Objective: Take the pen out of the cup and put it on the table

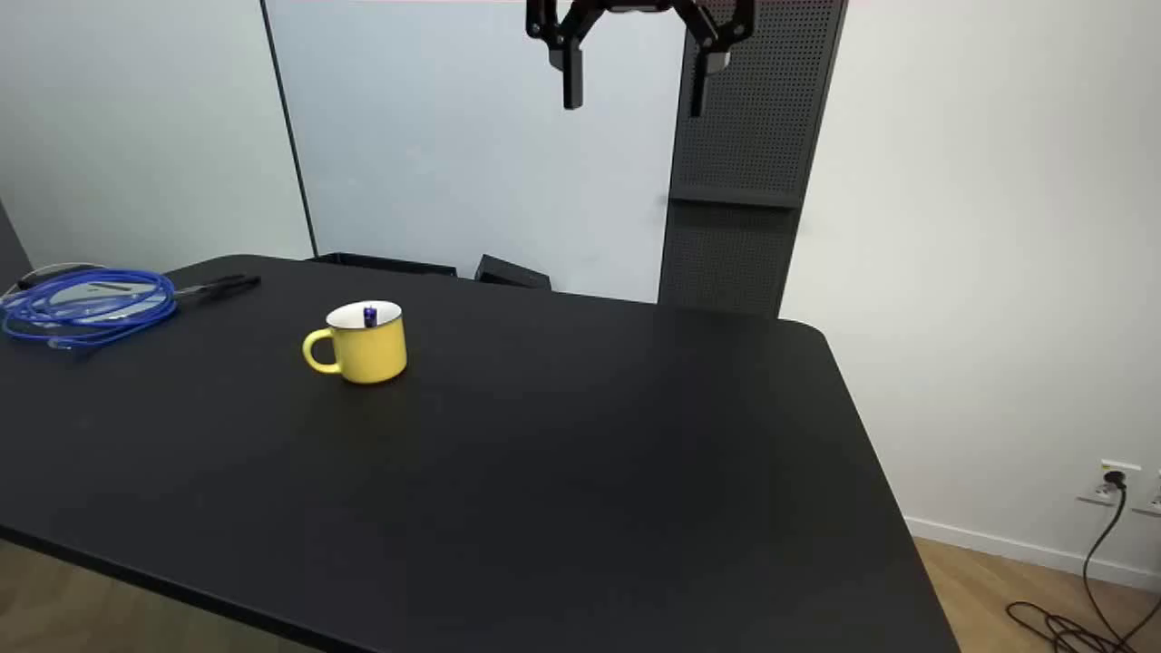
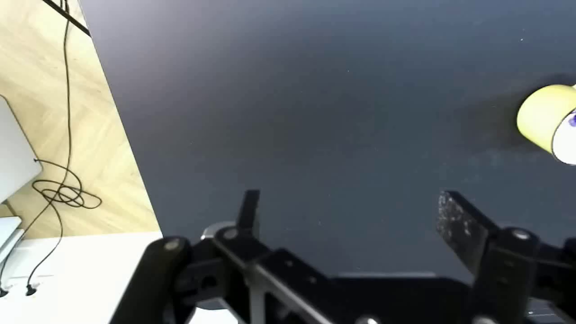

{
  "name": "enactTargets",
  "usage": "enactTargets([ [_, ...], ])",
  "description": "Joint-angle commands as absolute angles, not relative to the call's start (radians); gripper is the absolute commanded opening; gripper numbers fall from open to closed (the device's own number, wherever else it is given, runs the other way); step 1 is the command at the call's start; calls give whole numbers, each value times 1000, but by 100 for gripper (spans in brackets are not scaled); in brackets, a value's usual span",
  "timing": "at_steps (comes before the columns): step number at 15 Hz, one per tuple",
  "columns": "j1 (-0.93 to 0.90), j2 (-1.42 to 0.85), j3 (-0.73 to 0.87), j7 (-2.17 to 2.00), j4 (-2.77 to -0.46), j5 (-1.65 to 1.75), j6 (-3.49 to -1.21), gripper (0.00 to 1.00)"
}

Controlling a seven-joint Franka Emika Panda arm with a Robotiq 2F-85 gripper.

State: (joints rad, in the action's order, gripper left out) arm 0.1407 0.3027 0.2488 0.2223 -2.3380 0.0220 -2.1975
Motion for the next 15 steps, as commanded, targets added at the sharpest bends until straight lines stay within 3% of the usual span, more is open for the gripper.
enactTargets([
  [1,151,302,240,225,-2336,18,-2195,100],
  [15,113,308,195,248,-2389,19,-2229,100],
])
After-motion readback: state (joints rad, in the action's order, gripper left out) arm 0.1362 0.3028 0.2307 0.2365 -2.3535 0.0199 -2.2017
